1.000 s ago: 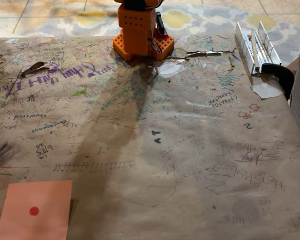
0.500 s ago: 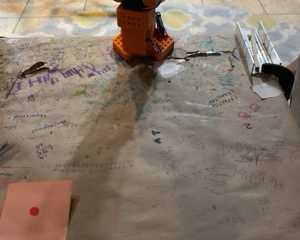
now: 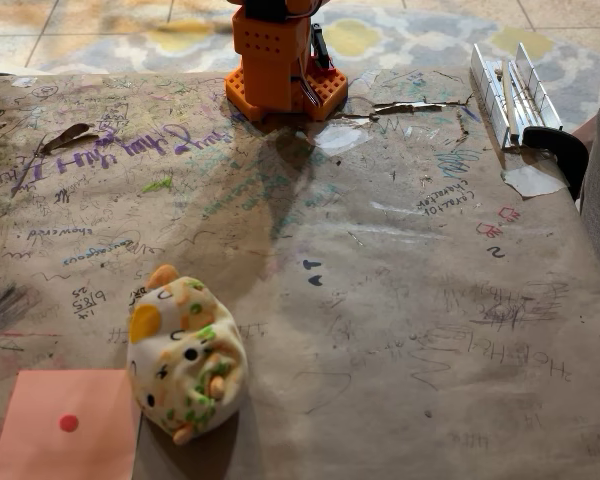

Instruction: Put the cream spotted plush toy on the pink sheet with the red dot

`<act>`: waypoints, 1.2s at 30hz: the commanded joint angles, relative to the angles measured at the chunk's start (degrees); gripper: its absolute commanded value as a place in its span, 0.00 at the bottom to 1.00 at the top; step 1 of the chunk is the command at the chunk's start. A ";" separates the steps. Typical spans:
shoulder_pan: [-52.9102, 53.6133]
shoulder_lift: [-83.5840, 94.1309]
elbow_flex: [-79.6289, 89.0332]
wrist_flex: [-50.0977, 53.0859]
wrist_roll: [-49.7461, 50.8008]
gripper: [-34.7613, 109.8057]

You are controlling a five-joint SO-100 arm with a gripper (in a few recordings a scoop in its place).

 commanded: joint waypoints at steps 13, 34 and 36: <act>-2.55 0.97 -1.05 33.57 24.08 0.26; -1.85 0.97 -1.05 52.21 58.80 0.24; -1.67 0.97 -1.05 52.21 58.71 0.24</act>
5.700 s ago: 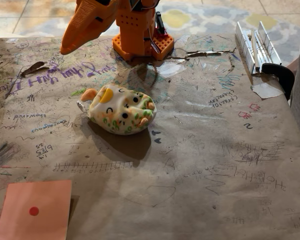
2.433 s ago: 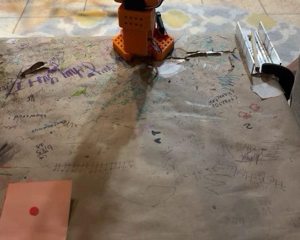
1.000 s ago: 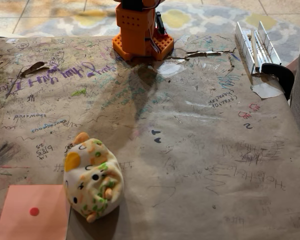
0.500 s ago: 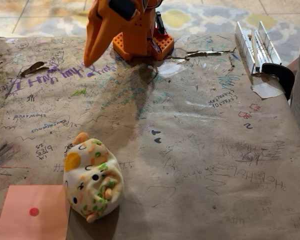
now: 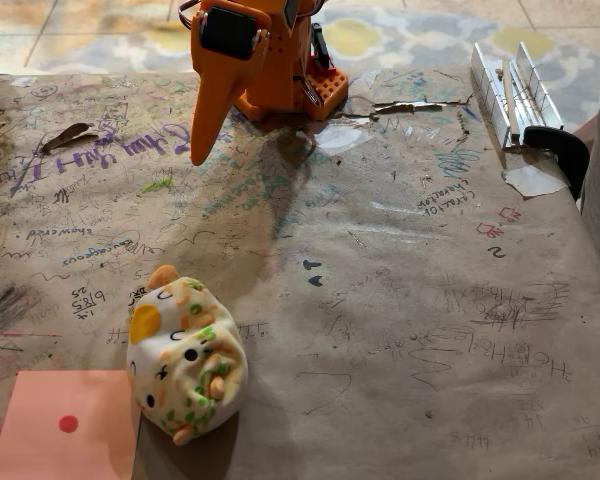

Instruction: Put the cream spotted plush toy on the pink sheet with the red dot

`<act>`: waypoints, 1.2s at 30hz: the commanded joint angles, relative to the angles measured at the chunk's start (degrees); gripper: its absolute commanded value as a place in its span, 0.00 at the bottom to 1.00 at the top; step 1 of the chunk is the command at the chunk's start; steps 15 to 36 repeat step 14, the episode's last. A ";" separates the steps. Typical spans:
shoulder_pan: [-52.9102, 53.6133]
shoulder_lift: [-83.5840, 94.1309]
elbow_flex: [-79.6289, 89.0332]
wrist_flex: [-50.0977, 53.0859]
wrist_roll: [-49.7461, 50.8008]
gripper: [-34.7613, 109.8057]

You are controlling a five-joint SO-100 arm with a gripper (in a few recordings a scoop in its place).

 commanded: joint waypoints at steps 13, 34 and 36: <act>1.76 1.05 -1.05 0.26 -0.35 0.24; 1.76 1.05 -1.05 0.26 -0.35 0.24; 1.76 1.05 -1.05 0.26 -0.35 0.24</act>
